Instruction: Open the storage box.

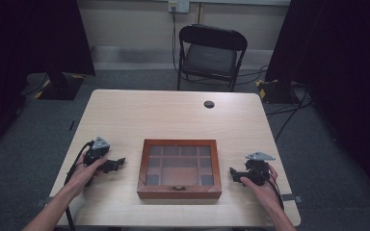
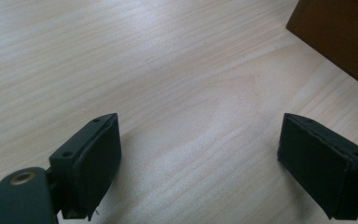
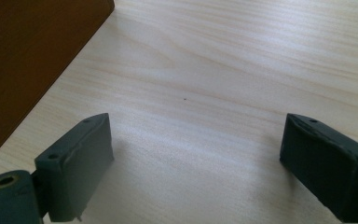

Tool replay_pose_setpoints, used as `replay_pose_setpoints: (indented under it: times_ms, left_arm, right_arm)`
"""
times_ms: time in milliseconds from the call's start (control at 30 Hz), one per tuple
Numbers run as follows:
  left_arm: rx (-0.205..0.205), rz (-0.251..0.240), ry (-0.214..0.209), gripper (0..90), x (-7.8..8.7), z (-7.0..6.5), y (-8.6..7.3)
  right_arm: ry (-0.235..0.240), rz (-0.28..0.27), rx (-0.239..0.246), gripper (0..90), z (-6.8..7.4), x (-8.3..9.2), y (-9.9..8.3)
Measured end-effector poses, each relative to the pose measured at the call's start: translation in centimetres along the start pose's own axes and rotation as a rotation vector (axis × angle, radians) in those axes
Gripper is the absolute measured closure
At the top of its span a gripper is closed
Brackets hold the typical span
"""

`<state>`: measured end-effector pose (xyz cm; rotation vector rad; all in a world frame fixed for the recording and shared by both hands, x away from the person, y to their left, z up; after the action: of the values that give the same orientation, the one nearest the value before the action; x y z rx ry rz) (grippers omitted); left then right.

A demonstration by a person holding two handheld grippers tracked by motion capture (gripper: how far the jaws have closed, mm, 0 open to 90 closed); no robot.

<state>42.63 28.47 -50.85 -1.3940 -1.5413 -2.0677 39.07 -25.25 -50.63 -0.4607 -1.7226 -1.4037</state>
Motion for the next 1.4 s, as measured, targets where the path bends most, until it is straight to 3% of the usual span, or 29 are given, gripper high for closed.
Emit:
replay_pose_setpoints:
  times_ms: [100, 333, 633, 800, 967, 1133, 1400]
  left_arm:
    - [0.0, 0.0, 0.0, 12.9, 0.0, 0.0, 0.0]
    - [0.0, 0.0, 0.001, 12.9, 0.0, 0.0, 0.0]
    - [0.0, -0.001, 0.0, 12.9, 0.0, 0.0, 0.0]
    - [0.0, -0.001, 0.001, 12.9, 0.0, 0.0, 0.0]
    - [0.0, -0.001, 0.0, 12.9, 0.0, 0.0, 0.0]
    - [0.0, -0.001, 0.001, 12.9, 0.0, 0.0, 0.0]
    - [0.0, -0.001, 0.001, 12.9, 0.0, 0.0, 0.0]
  right_arm:
    - [0.002, 0.021, -0.006, 15.2, -0.1, 0.2, 0.2]
    - [0.012, 0.007, -0.017, 17.3, -0.2, 0.9, 0.6]
    - [0.088, -0.037, -0.007, 22.4, 0.4, 2.5, 1.6]
    - [0.123, -0.049, 0.01, 30.0, 0.9, 3.3, 2.0]
    - [0.185, -0.059, 0.023, 38.1, 1.5, 4.1, 2.5]
    - [0.276, -0.053, 0.047, 46.5, 2.5, 5.3, 3.2]
    - [0.364, -0.072, 0.088, 54.4, 3.8, 6.4, 3.5]
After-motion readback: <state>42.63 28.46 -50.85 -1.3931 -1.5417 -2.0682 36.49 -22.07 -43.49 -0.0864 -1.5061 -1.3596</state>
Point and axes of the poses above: each handheld gripper's, and its own axes: x roughly backward along the jaws, y roughly out of its top, z roughly to its left, the point moved 1 cm from there along -x, roughly forward along the jaws, and after that the axes turned 8 degrees about z, right-handed, at the moved point
